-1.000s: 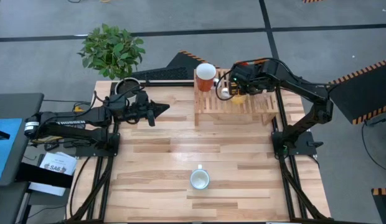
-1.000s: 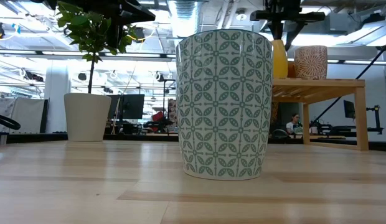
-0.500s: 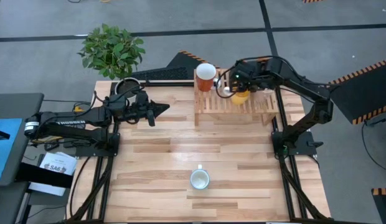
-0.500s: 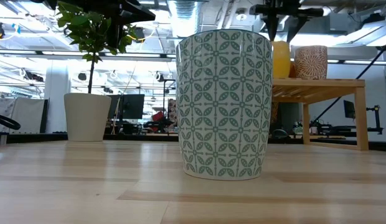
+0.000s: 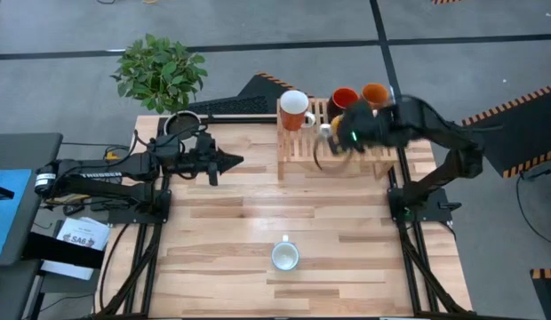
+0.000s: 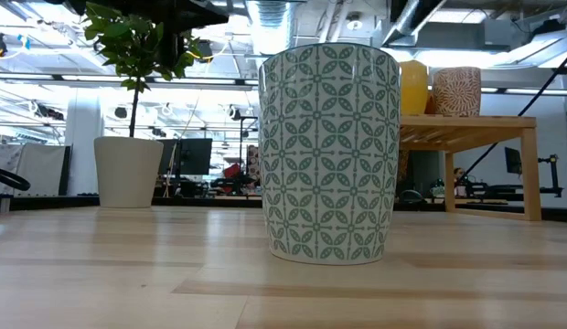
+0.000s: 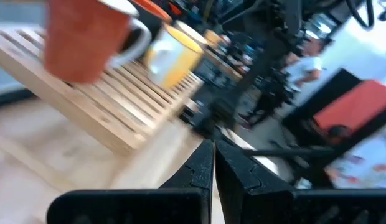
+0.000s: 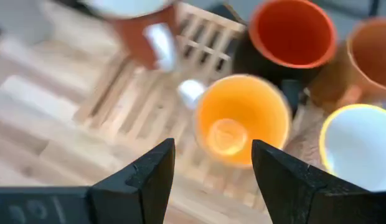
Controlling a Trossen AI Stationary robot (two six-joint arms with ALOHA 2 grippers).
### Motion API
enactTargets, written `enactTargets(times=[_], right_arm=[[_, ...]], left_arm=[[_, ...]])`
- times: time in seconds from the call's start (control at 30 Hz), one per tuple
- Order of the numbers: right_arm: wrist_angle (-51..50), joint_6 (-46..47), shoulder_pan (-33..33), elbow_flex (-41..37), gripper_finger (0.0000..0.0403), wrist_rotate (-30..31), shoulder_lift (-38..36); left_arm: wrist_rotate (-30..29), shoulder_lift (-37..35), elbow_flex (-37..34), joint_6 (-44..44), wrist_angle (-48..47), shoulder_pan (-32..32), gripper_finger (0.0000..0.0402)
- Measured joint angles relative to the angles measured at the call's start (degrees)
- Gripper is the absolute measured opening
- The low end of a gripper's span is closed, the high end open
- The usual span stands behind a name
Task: Place coffee mugs
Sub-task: Put the green patterned mug on the shelf
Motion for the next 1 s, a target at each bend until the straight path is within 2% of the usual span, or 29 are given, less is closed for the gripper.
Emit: enactTargets(times=[0.17,0.3,0.4,0.5,0.63,0.8,1.0], right_arm=[[0.23,5.71,13.13,-5.04,0.0239,5.06,-3.91],[-0.04,14.53,20.29,-11.72,0.0239,5.80,-8.15],[-0.02,20.24,23.67,-16.16,0.0239,6.39,-10.62],[0.00,23.56,25.67,-19.06,0.0239,7.96,-12.55],[0.06,23.16,25.89,-19.91,0.0239,8.51,-13.92],[0.06,19.84,25.87,-19.91,0.0239,8.51,-15.32],[0.04,15.58,25.87,-19.91,0.0239,8.80,-16.35]], left_arm=[[2.35,0.03,1.13,-1.46,-2.48,-6.33,0.0000],[-3.21,2.03,3.60,-1.57,-10.31,-17.69,0.0000],[-6.32,6.67,6.34,-2.83,-13.16,-26.17,0.0000],[-7.06,13.92,9.99,-3.94,-14.86,-31.69,0.0008],[-4.31,24.86,17.76,-2.55,-20.71,-34.04,0.0039],[-3.11,37.80,30.63,0.32,-31.14,-33.77,0.0098],[-3.92,50.78,45.46,-7.71,-41.93,-31.73,0.0169]])
